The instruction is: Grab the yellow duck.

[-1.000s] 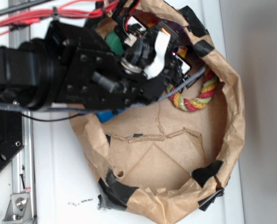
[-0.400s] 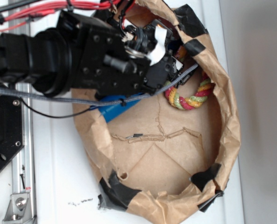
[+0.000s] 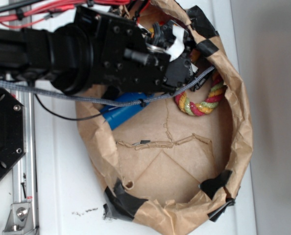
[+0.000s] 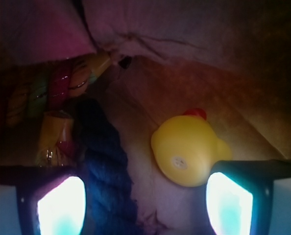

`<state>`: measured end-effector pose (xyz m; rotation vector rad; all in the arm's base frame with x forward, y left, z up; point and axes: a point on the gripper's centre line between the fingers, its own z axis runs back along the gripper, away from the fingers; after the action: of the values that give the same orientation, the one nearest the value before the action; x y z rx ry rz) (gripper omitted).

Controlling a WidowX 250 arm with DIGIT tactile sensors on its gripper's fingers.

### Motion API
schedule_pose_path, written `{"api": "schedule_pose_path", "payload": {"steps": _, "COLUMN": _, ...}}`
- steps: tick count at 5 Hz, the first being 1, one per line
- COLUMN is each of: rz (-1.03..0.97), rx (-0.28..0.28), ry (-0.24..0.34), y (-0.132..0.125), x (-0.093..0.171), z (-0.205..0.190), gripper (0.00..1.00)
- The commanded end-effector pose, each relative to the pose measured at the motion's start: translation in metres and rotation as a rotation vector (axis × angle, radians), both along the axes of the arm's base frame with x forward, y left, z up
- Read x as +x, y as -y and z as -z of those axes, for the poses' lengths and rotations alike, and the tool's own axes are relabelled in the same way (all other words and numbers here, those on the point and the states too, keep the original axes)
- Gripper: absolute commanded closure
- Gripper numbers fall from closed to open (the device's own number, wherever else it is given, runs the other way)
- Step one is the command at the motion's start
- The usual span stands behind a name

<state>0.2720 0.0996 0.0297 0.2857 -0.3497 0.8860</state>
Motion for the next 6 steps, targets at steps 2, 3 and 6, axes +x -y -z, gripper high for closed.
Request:
{"api": "schedule_pose_path", "payload": {"steps": 2, "rz": -0.057, "rx": 0.007, "ry": 0.006, "y": -0.026, "x": -0.023, "z": -0.011, "gripper": 0.00}}
{"api": "schedule_pose_path", "payload": {"steps": 3, "rz": -0.075, "rx": 0.012, "ry": 0.025, "y": -0.022, "x": -0.027, "z": -0.027, "gripper": 0.00}}
{"api": "schedule_pose_path", "payload": {"steps": 6, "rz": -0.215, "rx": -0.026, "ry": 0.097, "y": -0.015, "x": -0.031, "z": -0.040, "gripper": 0.00}}
